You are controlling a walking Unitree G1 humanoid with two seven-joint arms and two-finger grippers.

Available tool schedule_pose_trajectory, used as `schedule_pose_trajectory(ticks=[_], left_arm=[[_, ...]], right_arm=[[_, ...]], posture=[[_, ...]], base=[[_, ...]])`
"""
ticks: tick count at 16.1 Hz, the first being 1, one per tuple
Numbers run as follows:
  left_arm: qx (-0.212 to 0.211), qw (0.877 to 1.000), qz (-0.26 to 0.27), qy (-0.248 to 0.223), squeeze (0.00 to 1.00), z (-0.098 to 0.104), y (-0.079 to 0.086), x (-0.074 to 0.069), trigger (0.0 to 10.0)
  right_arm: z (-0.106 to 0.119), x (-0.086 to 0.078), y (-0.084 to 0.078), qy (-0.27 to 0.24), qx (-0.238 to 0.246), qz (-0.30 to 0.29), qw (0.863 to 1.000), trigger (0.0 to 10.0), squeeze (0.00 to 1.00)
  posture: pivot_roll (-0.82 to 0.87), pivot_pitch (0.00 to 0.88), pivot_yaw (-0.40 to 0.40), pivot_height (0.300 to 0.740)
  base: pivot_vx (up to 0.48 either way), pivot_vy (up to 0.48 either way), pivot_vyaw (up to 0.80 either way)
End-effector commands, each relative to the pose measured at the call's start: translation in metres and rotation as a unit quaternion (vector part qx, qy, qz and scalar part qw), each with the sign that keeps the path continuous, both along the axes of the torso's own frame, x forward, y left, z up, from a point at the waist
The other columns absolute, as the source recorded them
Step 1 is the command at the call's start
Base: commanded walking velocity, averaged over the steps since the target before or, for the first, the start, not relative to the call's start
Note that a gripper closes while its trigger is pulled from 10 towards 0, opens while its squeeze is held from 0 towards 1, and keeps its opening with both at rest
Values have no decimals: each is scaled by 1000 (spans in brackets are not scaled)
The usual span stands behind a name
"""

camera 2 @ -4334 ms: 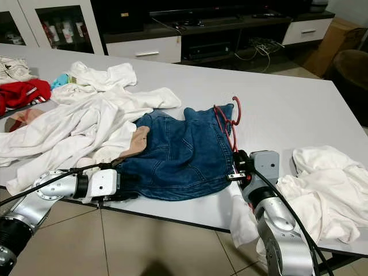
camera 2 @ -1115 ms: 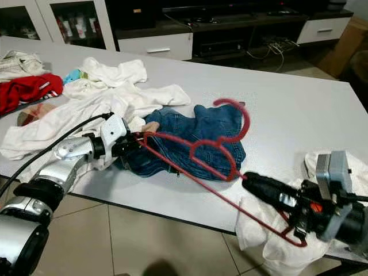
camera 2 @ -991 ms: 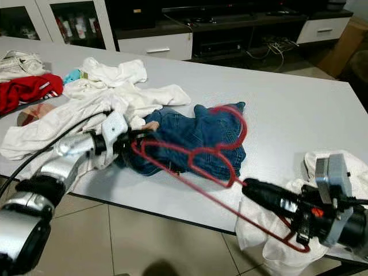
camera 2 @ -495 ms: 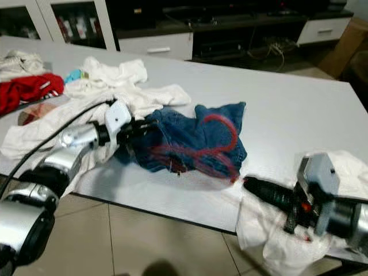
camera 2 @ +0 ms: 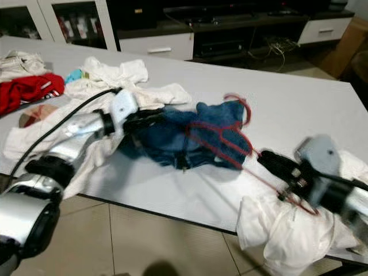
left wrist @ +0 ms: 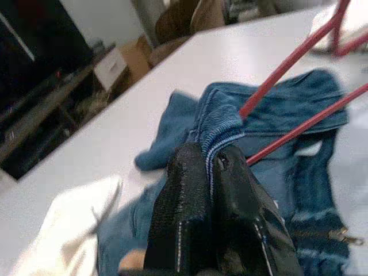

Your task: Hang hanger

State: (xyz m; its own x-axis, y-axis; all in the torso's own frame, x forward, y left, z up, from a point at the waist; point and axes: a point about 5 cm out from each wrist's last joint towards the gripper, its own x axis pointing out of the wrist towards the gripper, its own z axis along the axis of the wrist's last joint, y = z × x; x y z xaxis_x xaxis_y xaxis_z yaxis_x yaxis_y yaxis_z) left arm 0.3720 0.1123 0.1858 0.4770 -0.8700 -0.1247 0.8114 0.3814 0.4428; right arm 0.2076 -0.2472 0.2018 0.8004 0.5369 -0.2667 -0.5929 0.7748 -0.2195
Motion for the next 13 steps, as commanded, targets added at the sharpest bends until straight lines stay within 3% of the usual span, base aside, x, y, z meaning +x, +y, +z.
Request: schedule_pose_trajectory(ticks=[1,3,7,9,10,11,13], left_arm=[[-9,999,-10,-34,0,20,-7,3,0],[-18,999,-1,-47,0,28,-15,7,0],[2,996,16,-88,0,40,-20,11,0],[2,992,26,-121,0,51,-18,14,4549],[-8,992,22,-127,0,55,-20,13,7608],[-13,991,3,-131,0,55,-25,10,8706],[-14,990,-42,-131,0,47,-34,2,8353]], right_arm=[[2,2,3,-10,-2,-4,1000,10000,0],[5,2,20,-18,6,32,999,10000,0],[5,-1,29,-11,0,76,997,10000,0],[2,0,33,-10,-11,83,996,10000,0],[-1,5,36,-13,-10,76,997,10000,0],[-4,12,41,-18,-3,65,998,10000,0],[-10,22,48,-24,14,52,998,10000,0]], posture=[[-143,0,37,740],[-142,0,36,740],[-144,0,36,740],[-150,0,39,740],[-150,0,38,740],[-147,0,37,740],[-141,0,32,740]], base=[[0,0,0],[0,0,0],[0,0,0],[0,0,0],[0,0,0],[0,0,0],[0,0,0]])
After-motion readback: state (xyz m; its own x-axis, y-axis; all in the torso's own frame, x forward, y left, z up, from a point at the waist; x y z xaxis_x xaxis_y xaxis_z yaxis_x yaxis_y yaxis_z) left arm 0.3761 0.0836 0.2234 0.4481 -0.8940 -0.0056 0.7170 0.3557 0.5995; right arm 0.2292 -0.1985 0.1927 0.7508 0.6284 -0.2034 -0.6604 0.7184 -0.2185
